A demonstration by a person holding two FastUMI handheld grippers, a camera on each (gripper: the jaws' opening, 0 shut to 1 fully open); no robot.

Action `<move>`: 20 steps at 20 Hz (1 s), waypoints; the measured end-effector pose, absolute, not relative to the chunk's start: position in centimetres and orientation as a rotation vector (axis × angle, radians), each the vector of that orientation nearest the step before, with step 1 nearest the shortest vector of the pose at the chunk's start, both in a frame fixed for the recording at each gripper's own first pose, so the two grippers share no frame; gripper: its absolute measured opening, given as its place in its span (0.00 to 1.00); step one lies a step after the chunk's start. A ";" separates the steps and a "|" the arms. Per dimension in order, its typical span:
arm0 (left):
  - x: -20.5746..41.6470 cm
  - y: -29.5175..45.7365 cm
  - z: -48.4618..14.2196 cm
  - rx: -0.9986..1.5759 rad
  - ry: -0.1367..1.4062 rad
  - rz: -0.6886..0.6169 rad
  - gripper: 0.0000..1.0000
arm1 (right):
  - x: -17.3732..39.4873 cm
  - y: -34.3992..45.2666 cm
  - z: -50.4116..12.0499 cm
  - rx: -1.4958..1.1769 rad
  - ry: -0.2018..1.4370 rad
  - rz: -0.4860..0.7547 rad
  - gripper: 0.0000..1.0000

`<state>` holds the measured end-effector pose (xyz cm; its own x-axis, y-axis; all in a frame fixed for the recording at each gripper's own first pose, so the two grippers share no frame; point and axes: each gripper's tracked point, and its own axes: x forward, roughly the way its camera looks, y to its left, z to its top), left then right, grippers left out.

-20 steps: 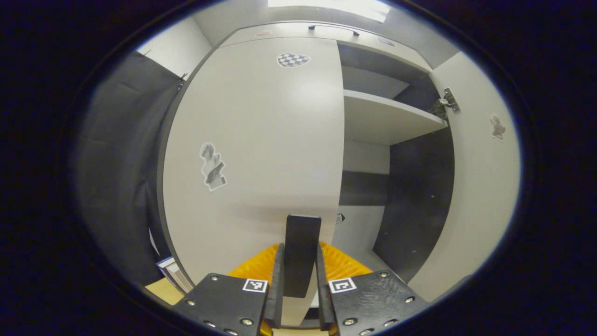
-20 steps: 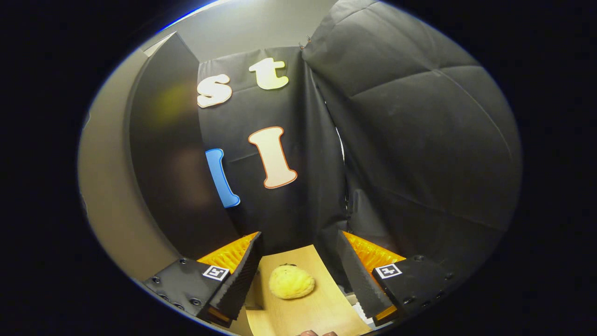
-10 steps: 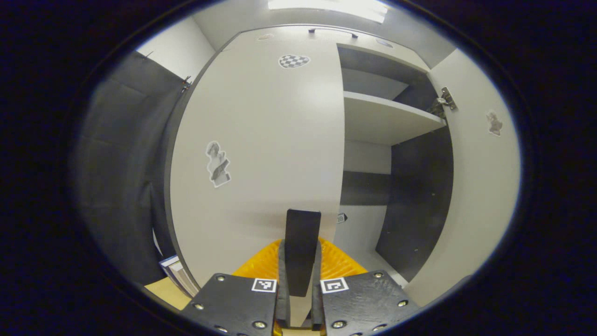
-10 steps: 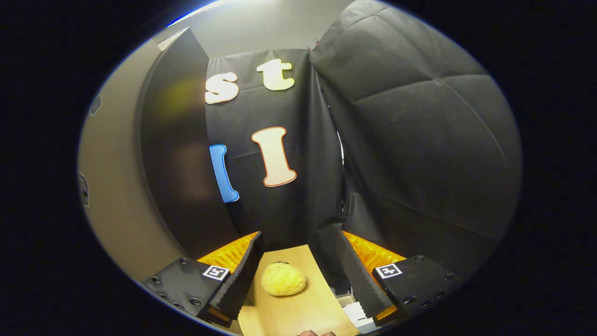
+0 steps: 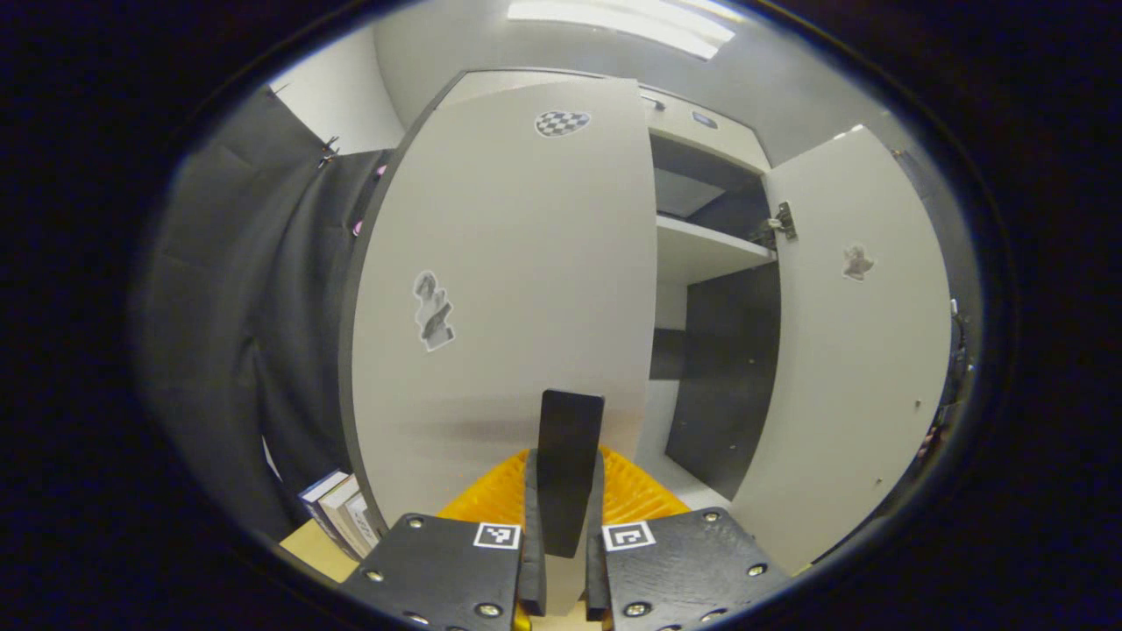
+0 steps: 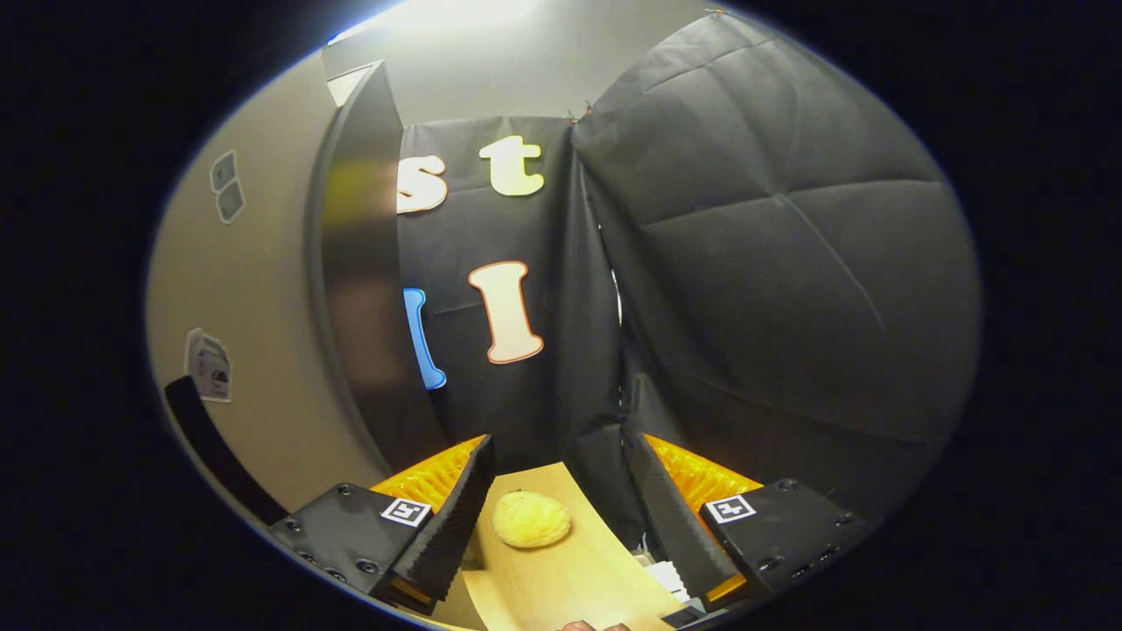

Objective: Open the right door of the double-door shoe cabinet with the right hand, and open the left door with the left hand.

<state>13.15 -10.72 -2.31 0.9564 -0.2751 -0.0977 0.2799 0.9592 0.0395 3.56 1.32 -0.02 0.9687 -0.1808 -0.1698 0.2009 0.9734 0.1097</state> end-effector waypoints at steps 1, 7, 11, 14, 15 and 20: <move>12.8 -10.6 -2.0 0.050 0.093 -0.291 0.19 | 3.2 0.9 0.1 0.121 0.155 -0.220 0.92; 9.7 -6.8 -1.2 0.000 0.063 -0.324 0.19 | 0.6 0.6 0.5 0.112 0.140 -0.302 0.92; 8.0 -3.0 -0.8 -0.022 0.045 -0.320 0.19 | -0.5 0.8 0.6 0.109 0.123 -0.332 1.00; 6.8 -0.5 0.2 -0.038 0.036 -0.314 0.11 | -1.0 1.4 0.6 0.108 0.116 -0.318 0.98; 6.5 0.3 0.5 -0.024 0.028 -0.313 0.11 | -1.1 1.6 0.6 0.108 0.115 -0.310 0.98; 5.6 4.7 1.3 0.057 0.003 -0.262 0.02 | -1.7 2.9 0.4 0.112 0.106 -0.269 0.92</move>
